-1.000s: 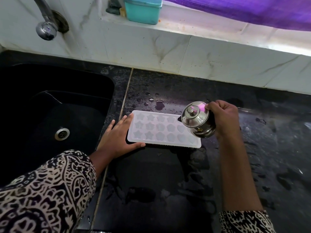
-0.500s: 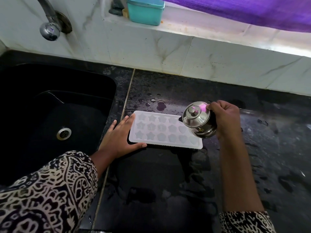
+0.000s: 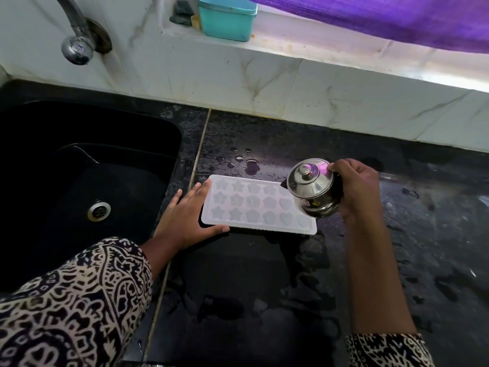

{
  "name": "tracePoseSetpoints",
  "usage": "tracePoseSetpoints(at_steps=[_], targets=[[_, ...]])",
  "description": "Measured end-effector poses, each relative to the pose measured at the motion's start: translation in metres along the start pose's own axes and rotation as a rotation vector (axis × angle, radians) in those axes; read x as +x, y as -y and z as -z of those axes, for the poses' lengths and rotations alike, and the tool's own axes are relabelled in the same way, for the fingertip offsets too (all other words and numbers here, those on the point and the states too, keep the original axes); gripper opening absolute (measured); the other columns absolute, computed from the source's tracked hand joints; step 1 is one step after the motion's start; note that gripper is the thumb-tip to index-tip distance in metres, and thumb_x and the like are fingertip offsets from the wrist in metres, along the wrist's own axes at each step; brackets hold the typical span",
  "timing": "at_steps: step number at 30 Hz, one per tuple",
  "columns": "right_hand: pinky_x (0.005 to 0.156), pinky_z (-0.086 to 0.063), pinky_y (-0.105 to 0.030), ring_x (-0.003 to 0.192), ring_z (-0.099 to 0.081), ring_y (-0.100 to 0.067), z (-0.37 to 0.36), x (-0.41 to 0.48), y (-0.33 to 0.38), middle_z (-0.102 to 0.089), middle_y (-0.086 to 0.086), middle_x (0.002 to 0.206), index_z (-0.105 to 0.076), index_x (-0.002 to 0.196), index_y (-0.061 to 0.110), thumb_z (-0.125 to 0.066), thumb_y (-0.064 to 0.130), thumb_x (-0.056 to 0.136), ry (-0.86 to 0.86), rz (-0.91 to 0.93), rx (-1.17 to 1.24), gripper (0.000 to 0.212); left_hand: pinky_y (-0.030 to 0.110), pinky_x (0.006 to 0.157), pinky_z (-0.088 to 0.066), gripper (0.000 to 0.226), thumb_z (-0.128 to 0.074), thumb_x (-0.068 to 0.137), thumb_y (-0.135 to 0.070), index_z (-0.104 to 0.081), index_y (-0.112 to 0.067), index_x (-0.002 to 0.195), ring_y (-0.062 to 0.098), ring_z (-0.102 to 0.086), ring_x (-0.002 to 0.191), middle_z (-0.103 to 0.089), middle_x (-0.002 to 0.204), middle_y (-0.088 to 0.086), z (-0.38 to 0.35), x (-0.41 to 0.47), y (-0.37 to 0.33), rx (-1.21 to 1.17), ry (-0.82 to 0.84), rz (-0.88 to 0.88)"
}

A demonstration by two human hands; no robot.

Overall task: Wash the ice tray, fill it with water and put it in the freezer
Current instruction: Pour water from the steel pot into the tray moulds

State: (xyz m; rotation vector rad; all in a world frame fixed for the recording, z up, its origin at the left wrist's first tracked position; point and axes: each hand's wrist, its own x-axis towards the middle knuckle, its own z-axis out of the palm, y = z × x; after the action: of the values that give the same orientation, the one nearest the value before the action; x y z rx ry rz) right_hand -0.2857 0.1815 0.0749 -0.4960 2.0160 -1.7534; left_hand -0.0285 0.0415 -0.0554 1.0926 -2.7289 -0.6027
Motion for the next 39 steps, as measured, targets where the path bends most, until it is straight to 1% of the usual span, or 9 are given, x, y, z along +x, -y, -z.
tracePoseSetpoints(at_steps=[4, 7, 10, 17, 21, 27, 32, 35, 39], targets=[[0.047, -0.039, -0.017, 0.047, -0.041, -0.008, 0.001, -0.001, 0.001, -0.044, 0.004, 0.049, -0.049, 0.059, 0.012, -0.059, 0.004, 0.078, -0.004, -0.015, 0.024, 0.022, 0.037, 0.122, -0.001, 0.121, -0.031, 0.062, -0.095, 0.001, -0.026, 0.156, 0.003, -0.006, 0.148, -0.013, 0.162, -0.010, 0.001, 0.000, 0.000, 0.005, 0.008, 0.001], [0.045, -0.040, -0.015, 0.046, -0.041, -0.006, 0.000, -0.001, 0.003, -0.044, 0.001, 0.052, -0.050, 0.061, 0.011, -0.059, 0.004, 0.078, 0.001, 0.010, -0.011, 0.021, 0.037, 0.122, -0.001, 0.119, -0.035, 0.064, -0.093, 0.002, -0.026, 0.155, 0.002, -0.005, 0.147, -0.013, 0.162, -0.010, 0.001, 0.000, 0.000, 0.014, 0.007, 0.001], [0.047, -0.042, -0.015, 0.046, -0.042, -0.007, 0.000, -0.001, 0.002, -0.043, -0.001, 0.052, -0.046, 0.057, 0.011, -0.060, 0.004, 0.079, 0.004, 0.052, -0.052, 0.026, 0.038, 0.122, -0.002, 0.122, -0.027, 0.060, -0.098, 0.000, -0.026, 0.156, 0.003, -0.007, 0.148, -0.014, 0.162, -0.009, 0.000, 0.000, 0.001, 0.000, 0.004, 0.000], [0.057, -0.044, -0.025, 0.054, -0.043, -0.013, 0.001, -0.001, -0.002, -0.044, -0.003, 0.056, -0.046, 0.057, 0.013, -0.060, 0.006, 0.079, 0.001, 0.065, -0.094, 0.027, 0.037, 0.122, -0.001, 0.123, -0.025, 0.059, -0.098, 0.000, -0.026, 0.156, 0.003, -0.006, 0.148, -0.014, 0.162, -0.010, -0.001, 0.001, 0.001, 0.003, 0.008, 0.004], [0.051, -0.045, -0.018, 0.052, -0.043, -0.011, 0.000, -0.001, -0.002, -0.044, -0.002, 0.054, -0.046, 0.056, 0.013, -0.060, 0.006, 0.079, -0.002, 0.075, -0.081, 0.028, 0.037, 0.122, -0.001, 0.123, -0.025, 0.059, -0.098, 0.000, -0.026, 0.156, 0.004, -0.006, 0.148, -0.015, 0.162, -0.009, 0.000, 0.001, 0.001, 0.000, 0.007, 0.003], [0.051, -0.041, -0.021, 0.051, -0.045, -0.008, 0.002, -0.001, 0.001, -0.047, 0.005, 0.051, -0.051, 0.060, 0.012, -0.057, 0.004, 0.079, -0.010, -0.046, 0.094, 0.022, 0.036, 0.122, -0.001, 0.126, -0.019, 0.055, -0.100, 0.001, -0.026, 0.155, 0.003, -0.005, 0.148, -0.013, 0.162, -0.010, 0.001, 0.001, 0.000, 0.003, 0.016, 0.009], [0.048, -0.041, -0.016, 0.048, -0.048, -0.004, 0.006, -0.003, 0.002, -0.050, 0.009, 0.046, -0.053, 0.063, 0.012, -0.054, 0.001, 0.080, -0.050, -0.094, 0.246, 0.021, 0.037, 0.122, -0.001, 0.124, -0.029, 0.059, -0.097, 0.000, -0.025, 0.156, 0.003, -0.005, 0.148, -0.014, 0.162, -0.009, 0.001, 0.000, -0.001, -0.007, 0.013, 0.006], [0.050, -0.040, -0.017, 0.051, -0.046, -0.005, 0.010, -0.002, 0.001, -0.049, 0.008, 0.048, -0.052, 0.062, 0.013, -0.054, 0.001, 0.080, -0.055, -0.072, 0.223, 0.022, 0.037, 0.122, 0.000, 0.124, -0.028, 0.059, -0.098, 0.001, -0.026, 0.156, 0.002, -0.005, 0.148, -0.013, 0.162, -0.009, 0.002, 0.000, -0.001, -0.005, 0.017, 0.007], [0.050, -0.041, -0.016, 0.052, -0.044, -0.007, 0.015, -0.002, -0.002, -0.047, 0.000, 0.058, -0.052, 0.062, 0.012, -0.057, 0.003, 0.079, -0.050, -0.019, 0.093, 0.020, 0.038, 0.122, -0.001, 0.124, -0.024, 0.058, -0.099, 0.000, -0.026, 0.156, 0.002, -0.005, 0.147, -0.015, 0.162, -0.009, 0.000, 0.000, 0.000, -0.014, 0.008, 0.004]])
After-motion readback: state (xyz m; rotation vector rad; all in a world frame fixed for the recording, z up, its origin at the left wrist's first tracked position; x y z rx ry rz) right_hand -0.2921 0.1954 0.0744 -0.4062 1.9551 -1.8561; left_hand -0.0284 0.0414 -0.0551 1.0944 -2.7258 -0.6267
